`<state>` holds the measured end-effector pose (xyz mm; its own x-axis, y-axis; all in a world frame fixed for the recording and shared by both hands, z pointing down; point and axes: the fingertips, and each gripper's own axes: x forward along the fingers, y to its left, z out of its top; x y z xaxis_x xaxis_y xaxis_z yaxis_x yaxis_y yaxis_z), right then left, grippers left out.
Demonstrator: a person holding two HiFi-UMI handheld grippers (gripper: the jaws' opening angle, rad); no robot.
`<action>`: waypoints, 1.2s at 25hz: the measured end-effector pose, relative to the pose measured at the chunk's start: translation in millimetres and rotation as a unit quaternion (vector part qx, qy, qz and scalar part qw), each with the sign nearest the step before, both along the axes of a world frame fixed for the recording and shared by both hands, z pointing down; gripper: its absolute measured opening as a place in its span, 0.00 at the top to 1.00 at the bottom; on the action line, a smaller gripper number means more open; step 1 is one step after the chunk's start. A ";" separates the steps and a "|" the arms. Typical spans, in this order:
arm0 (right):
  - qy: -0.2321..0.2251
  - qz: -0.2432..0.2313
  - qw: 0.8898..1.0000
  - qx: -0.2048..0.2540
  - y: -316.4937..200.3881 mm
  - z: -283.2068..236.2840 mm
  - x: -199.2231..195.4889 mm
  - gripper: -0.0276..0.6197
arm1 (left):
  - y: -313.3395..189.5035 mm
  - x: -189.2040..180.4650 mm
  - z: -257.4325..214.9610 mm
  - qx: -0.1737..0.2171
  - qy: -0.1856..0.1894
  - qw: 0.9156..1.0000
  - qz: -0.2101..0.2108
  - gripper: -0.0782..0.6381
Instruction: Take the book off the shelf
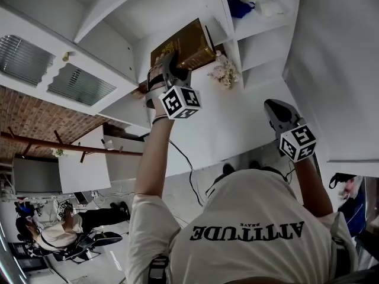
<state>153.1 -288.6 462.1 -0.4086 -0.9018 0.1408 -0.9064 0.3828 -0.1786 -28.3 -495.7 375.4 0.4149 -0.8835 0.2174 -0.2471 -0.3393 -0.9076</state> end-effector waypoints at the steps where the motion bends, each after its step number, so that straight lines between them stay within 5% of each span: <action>1: 0.002 -0.003 1.000 0.001 -0.5 -0.8 0.3 0.91 | 3.1 -0.8 -4.0 0.006 0.013 1.000 -0.001 0.53; 13: 0.009 -0.027 1.000 0.004 -6.5 -5.9 13.9 0.91 | 59.5 -18.7 -56.5 0.069 0.163 0.984 0.001 0.56; 23: 0.000 -0.049 0.999 0.010 -8.3 -11.7 23.2 0.91 | 124.2 -35.8 -66.7 0.027 0.328 0.944 -0.001 0.56; 26: -0.004 -0.058 0.998 0.012 -7.6 -11.6 26.5 0.91 | 140.7 -44.9 -52.0 -0.001 0.375 0.927 -0.017 0.56; 30: -0.011 -0.070 0.997 0.009 -6.5 -5.7 25.6 0.91 | 164.7 -54.7 -32.8 -0.024 0.401 0.915 -0.037 0.56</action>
